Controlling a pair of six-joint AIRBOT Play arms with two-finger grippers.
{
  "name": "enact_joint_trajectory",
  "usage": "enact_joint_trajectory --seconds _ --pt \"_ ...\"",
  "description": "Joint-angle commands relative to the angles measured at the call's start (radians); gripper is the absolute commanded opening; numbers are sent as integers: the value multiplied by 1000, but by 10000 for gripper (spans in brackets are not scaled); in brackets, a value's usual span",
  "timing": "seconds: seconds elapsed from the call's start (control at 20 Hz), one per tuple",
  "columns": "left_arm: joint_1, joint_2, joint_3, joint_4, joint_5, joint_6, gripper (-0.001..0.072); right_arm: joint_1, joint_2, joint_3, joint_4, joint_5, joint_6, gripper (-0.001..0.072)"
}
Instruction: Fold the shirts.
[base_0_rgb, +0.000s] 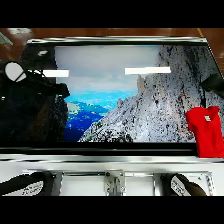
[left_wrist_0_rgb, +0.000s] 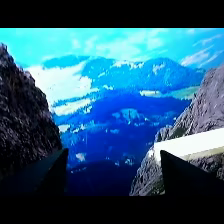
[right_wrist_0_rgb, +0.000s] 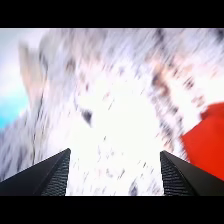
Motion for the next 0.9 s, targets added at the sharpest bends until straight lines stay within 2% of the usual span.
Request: enact_joint_trajectory --seconds 0.0,0.2,0.6,0.85 --pt "-34 -82 4 38 -116 -44 719 177 -106 5 -58 168 89 676" --pt "-39 -98 4 39 -63 -41 719 230 -175 5 -52 192 90 676" --pt "-39 -98 4 40 -16 -40 719 229 -178 5 -33 193 90 675" --pt "-39 -98 4 40 -18 -10 719 229 -178 5 -33 193 90 676"
